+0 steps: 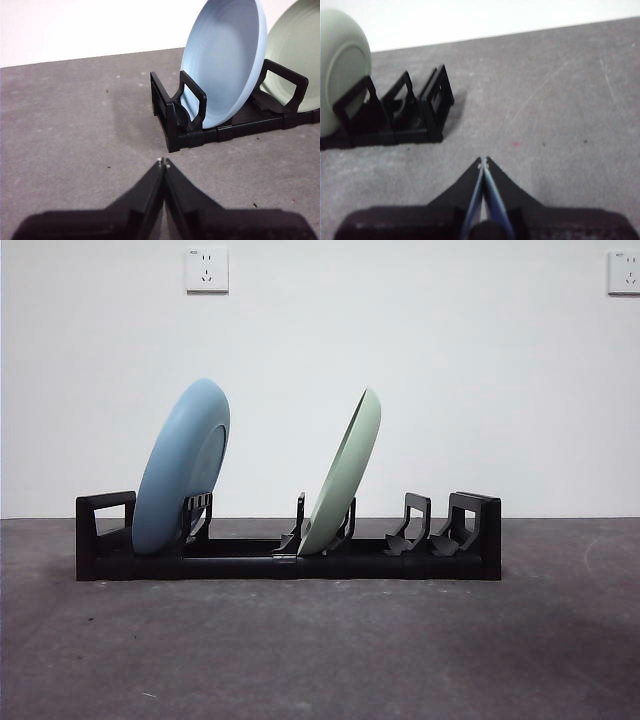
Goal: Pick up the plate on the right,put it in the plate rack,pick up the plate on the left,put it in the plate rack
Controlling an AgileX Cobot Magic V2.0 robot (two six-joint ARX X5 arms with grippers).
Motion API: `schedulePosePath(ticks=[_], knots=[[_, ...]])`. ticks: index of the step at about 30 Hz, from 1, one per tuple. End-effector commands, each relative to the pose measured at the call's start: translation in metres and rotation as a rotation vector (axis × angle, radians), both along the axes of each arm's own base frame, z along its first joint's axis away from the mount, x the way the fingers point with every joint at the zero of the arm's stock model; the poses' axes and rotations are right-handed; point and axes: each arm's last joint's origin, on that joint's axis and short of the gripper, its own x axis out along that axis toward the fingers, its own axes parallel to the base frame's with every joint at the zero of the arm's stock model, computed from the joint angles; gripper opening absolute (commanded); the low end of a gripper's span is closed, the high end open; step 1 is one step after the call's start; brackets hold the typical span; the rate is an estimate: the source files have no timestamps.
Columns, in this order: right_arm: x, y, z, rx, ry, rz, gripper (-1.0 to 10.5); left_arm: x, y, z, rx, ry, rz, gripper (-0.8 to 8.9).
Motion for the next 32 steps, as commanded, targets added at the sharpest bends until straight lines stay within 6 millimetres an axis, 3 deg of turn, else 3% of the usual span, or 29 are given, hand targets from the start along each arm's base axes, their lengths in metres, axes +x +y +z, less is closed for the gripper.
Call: schedulePosePath(ticks=[1,32], knots=[[0.0008,0.0002,-0.0040,0.015,0.002,-0.001,0.1,0.0006,0.0003,-0.0042,0.001,0.010,0.004,-0.03],[0.0010,0.0000,-0.0041,0.036,0.009,-0.013,0.1,0.0006,0.0003,-0.0043,0.001,0.010,0.003,-0.03]])
